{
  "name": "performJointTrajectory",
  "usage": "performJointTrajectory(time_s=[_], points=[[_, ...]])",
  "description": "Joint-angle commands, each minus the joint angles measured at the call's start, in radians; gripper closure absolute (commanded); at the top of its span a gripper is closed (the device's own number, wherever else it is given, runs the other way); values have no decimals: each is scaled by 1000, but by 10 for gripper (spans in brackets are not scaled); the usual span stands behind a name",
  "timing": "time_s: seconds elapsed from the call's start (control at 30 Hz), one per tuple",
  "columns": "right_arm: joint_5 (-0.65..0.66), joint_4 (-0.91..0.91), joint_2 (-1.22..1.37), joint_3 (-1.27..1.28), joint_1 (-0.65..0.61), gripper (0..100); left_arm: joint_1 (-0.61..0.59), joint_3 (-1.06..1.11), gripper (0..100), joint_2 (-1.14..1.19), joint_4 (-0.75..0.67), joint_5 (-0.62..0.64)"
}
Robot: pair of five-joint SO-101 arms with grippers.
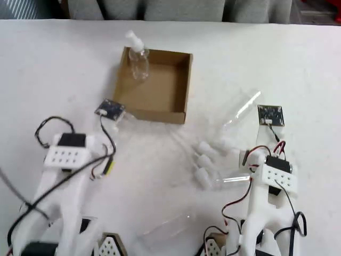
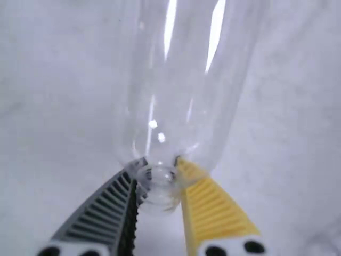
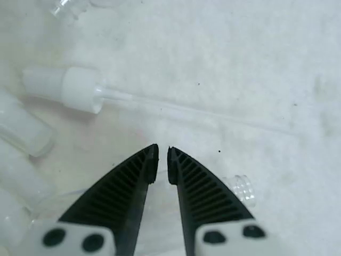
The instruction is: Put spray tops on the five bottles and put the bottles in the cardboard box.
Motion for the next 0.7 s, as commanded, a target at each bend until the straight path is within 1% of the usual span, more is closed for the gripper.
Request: performJointTrajectory(time_s=[0.0, 0.07, 0.13, 0.3, 0.4, 0.5, 0.6, 0.67], points=[[11, -13, -18, -3, -12, 981, -41, 11, 963, -188, 180, -78], [11, -13, -18, -3, -12, 981, -85, 8, 963, -211, 206, -103], [11, -13, -18, -3, -12, 981, -157, 0, 963, -213, 204, -117], [11, -13, -18, -3, -10, 981, -348, -52, 963, -185, 120, -92], [11, -13, -18, -3, -10, 981, -418, -64, 962, -134, 49, 40], [11, -13, -18, -3, -8, 981, -458, -61, 937, -48, -74, 207], [11, -13, -18, -3, -7, 981, -479, -61, 892, 73, -226, 407], [11, -13, -18, -3, -5, 981, -489, -64, 841, 150, -298, 488]])
